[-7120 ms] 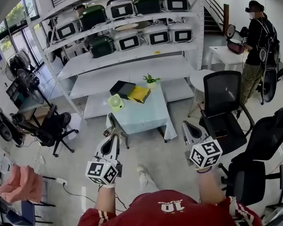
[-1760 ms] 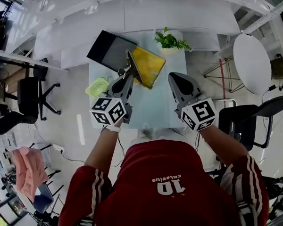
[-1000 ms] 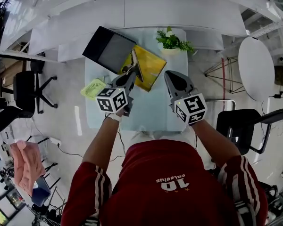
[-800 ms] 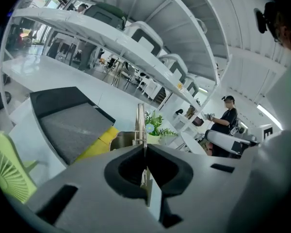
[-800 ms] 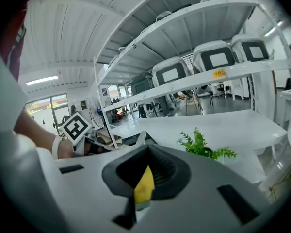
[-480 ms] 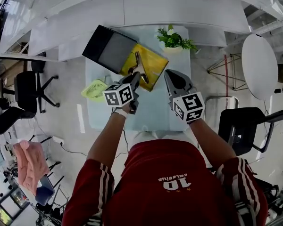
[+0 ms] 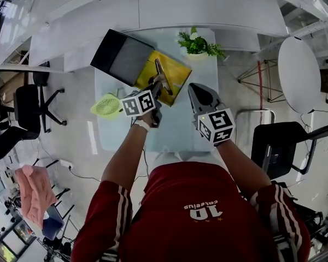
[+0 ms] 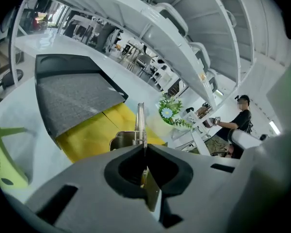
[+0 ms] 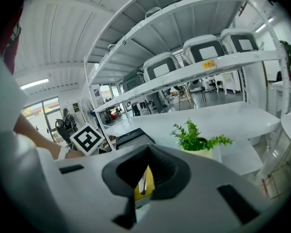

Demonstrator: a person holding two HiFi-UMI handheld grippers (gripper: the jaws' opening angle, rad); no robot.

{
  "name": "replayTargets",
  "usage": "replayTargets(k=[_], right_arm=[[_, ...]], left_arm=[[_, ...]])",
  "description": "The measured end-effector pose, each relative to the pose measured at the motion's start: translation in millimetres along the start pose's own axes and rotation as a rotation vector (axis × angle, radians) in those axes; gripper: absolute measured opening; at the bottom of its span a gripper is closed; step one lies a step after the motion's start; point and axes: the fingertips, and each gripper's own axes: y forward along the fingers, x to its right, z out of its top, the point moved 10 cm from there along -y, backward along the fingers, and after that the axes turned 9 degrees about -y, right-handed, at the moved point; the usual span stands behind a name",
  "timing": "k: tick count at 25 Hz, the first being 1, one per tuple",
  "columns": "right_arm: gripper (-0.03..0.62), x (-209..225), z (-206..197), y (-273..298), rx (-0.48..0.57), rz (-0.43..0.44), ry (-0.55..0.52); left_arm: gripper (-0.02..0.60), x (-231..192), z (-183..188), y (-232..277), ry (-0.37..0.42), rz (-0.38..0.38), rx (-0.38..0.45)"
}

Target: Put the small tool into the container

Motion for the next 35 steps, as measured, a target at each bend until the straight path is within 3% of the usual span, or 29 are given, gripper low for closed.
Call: replayTargets(k=[16, 23, 28, 35], right_arm=[[0.005, 7.5, -5.5, -12.8, -0.013, -0.017, 0.035], [0.005, 3.9, -4.9, -14.4, -0.013, -0.015, 0.045], [0.005, 0.0, -4.7, -14.8, -0.013, -0.011, 0.045], [0.005, -4.0, -3.8, -14.9, -0.016, -0.012, 0.054]], left_arm=[[0.012, -12.2, -8.2, 17.1, -0.076, 0.056, -0.036], [0.082, -16.8, -10.8, 16.4, -0.097, 0.051, -0.06], [0.167, -21.7, -12.0, 16.1, -0.132, 0.044, -0.092], [0.174, -27.1, -15.0, 8.5, -0.131, 0.06, -0.098]])
